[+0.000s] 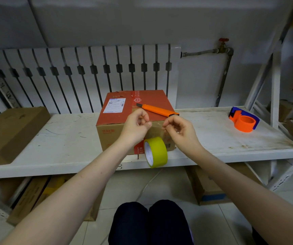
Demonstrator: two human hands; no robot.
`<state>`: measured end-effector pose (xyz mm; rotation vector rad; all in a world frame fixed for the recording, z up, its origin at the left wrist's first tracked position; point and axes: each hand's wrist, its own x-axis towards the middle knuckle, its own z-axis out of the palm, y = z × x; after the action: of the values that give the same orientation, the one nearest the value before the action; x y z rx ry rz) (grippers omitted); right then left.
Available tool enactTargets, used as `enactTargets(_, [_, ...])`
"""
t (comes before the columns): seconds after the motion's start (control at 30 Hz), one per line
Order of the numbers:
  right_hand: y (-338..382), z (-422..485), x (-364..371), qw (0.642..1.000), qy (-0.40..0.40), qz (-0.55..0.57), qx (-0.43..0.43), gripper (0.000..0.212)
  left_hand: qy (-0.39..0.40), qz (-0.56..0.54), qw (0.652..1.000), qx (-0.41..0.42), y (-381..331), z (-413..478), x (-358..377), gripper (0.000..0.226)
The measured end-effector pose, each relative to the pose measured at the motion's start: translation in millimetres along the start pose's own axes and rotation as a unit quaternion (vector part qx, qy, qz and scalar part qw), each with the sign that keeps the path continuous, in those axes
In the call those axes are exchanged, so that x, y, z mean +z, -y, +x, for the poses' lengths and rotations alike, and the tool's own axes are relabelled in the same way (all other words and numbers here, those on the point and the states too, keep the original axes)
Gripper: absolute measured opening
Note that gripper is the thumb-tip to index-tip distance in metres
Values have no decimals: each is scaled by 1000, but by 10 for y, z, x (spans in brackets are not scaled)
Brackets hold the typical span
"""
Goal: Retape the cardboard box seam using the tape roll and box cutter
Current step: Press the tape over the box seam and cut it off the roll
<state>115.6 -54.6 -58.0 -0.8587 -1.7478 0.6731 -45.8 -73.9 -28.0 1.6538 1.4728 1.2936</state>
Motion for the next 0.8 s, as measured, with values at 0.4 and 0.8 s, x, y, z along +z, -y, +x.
enactTargets(0.4, [33, 13, 1, 999, -19, 24, 39, 20, -2, 35, 999, 21, -3, 49, -7, 21])
enactTargets(0.8, [85, 28, 24, 995, -15, -74, 68, 25, -48, 104, 993, 19, -26, -47, 55, 14])
